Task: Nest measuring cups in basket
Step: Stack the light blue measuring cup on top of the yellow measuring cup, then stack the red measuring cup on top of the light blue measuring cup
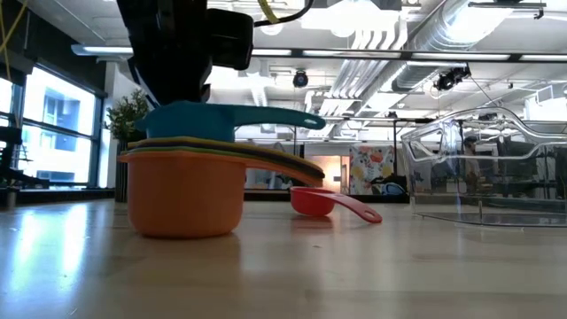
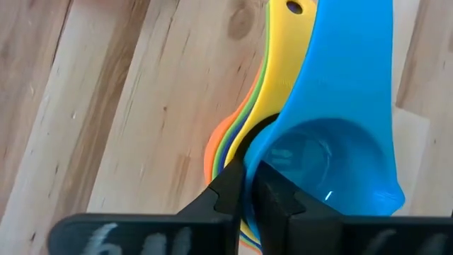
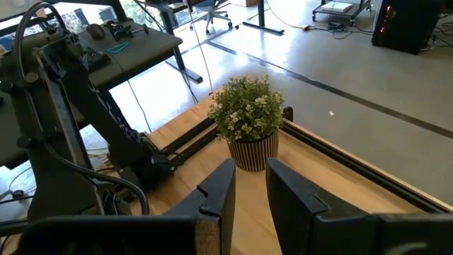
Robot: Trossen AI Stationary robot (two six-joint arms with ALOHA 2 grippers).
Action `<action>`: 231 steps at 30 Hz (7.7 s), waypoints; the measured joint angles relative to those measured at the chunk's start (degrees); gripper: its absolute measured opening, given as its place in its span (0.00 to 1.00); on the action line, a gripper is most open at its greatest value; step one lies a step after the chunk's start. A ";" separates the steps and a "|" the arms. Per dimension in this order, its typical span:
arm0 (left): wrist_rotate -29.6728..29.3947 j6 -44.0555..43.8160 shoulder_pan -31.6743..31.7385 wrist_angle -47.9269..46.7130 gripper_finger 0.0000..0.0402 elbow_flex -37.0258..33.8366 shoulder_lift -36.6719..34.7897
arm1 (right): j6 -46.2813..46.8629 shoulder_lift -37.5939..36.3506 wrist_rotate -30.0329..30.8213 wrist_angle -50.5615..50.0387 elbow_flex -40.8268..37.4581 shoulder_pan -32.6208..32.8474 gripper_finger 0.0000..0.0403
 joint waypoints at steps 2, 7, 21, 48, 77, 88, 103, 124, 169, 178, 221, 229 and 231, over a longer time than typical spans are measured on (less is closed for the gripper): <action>0.86 0.02 0.02 -0.11 0.07 0.00 0.00 | 0.00 0.00 0.00 0.00 0.00 0.00 0.18; 3.14 0.06 0.23 -0.12 0.14 0.00 0.00 | -0.09 0.00 0.00 0.00 0.00 0.00 0.18; 9.13 0.04 3.04 -0.31 0.30 0.00 -0.14 | -0.22 0.01 -0.48 -0.12 0.00 0.01 0.18; 8.13 3.53 4.48 -3.12 0.30 -0.07 -8.98 | 0.22 -0.69 -4.90 -5.32 -0.04 -0.04 0.18; 0.11 3.02 0.07 -3.28 0.30 -0.02 -8.87 | 12.21 -0.95 -18.00 -10.88 -1.60 2.19 0.18; -4.34 3.08 0.07 -10.04 0.30 -0.02 -18.01 | 23.12 -0.26 -14.70 -17.53 -1.70 9.52 0.18; -6.74 3.06 2.28 -16.97 0.30 -0.02 -32.11 | 26.24 9.72 -25.58 -17.16 -1.75 12.73 0.18; -11.14 2.91 2.69 -23.32 0.30 -0.04 -41.40 | 27.43 26.91 -39.13 -16.35 -1.77 11.85 0.18; -11.12 3.04 2.69 -24.32 0.30 -0.02 -41.28 | 26.94 24.07 -31.13 -29.57 0.31 3.07 0.18; -11.62 2.89 2.69 -24.28 0.30 -0.02 -41.29 | 13.78 19.10 -28.20 -32.14 0.28 -3.25 0.18; -13.06 1.55 13.99 -24.71 0.30 0.00 -41.28 | -27.31 2.72 -49.89 -6.95 -32.49 -27.06 0.18; -13.06 1.54 15.87 -24.90 0.30 0.00 -41.27 | -28.74 1.70 -54.44 2.01 -42.36 -29.31 0.18; -13.08 1.52 16.29 -24.89 0.30 0.00 -41.29 | -29.47 1.70 -54.42 3.48 -43.99 -29.38 0.18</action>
